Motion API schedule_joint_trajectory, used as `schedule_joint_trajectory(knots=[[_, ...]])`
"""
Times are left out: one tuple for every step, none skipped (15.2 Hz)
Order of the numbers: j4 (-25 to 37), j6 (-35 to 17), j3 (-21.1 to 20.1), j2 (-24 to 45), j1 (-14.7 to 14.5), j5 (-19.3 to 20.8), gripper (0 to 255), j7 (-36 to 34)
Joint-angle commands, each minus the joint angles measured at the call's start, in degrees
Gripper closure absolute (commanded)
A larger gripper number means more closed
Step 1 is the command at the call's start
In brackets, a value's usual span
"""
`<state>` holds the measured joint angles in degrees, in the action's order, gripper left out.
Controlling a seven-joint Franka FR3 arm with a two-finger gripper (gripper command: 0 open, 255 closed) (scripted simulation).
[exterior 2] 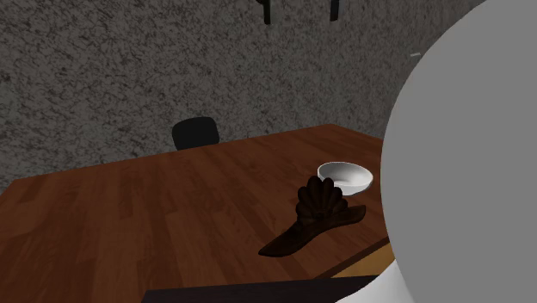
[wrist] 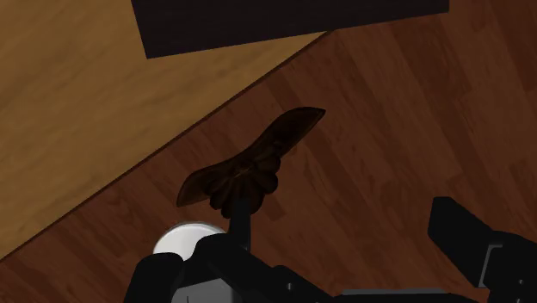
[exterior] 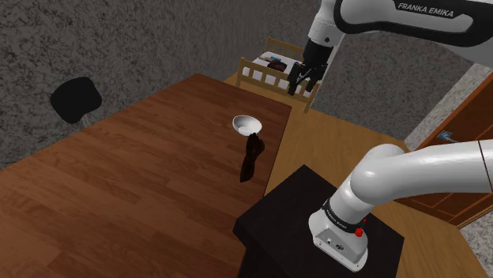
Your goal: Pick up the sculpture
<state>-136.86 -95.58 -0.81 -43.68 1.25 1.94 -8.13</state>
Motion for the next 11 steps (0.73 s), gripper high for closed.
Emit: schedule_joint_trajectory(knots=[[0.0, 0.0, 0.0, 0.0, 0.0, 0.0, 0, 0.0], [-1.51, -2.3, -0.59, 0.52, 0.4, 0.01, 0, -1.59], [-2.92, -4.61, -1.2, 1.16, 0.81, 0.03, 0, -3.18], [-4.24, -6.94, -1.8, 1.92, 1.24, 0.08, 0, -4.79], [-5.47, -9.29, -2.4, 2.79, 1.67, 0.16, 0, -6.41], [-6.6, -11.65, -3.0, 3.79, 2.11, 0.27, 0, -8.06], [-7.63, -14.02, -3.61, 4.9, 2.58, 0.42, 0, -9.72], [-8.57, -16.4, -4.24, 6.13, 3.1, 0.6, 0, -11.4], [-9.4, -18.78, -4.87, 7.47, 3.63, 0.83, 0, -13.11], [-10.13, -21.16, -5.5, 8.93, 4.18, 1.12, 0, -14.86], [-10.75, -23.54, -6.14, 10.5, 4.78, 1.47, 0, -16.65]])
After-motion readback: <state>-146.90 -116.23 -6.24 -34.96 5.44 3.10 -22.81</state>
